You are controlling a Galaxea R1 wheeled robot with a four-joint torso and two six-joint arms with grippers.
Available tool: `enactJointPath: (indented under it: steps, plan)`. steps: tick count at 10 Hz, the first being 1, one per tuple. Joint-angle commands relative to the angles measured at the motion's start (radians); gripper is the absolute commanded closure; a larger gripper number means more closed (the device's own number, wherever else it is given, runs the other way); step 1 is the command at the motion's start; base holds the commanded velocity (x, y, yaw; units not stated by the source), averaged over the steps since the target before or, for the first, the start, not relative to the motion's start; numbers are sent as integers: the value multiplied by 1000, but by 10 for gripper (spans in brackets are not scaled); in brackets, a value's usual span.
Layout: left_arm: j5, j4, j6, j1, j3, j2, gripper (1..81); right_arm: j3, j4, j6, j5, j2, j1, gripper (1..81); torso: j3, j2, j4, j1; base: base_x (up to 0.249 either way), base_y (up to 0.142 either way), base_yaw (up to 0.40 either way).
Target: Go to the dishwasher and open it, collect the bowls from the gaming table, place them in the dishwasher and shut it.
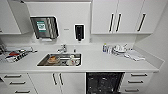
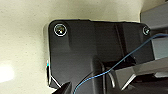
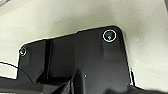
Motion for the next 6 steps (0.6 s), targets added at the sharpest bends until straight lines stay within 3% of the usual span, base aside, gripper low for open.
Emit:
enactJointPath:
  steps: [1,2,6]
  plan:
    - [57,-1,1,-37,-58,33,10,-7,-5,4,-36,-9,42,10,0,95,0,-61,0,0,0]
    - [57,-1,1,-36,-61,39,10,-7,-8,4,-38,-7,43,10,0,132,0,-85,0,0,0]
    - [59,2,1,-36,-124,80,10,-10,-11,4,-52,-2,44,10,83,266,0,-171,0,0,0]
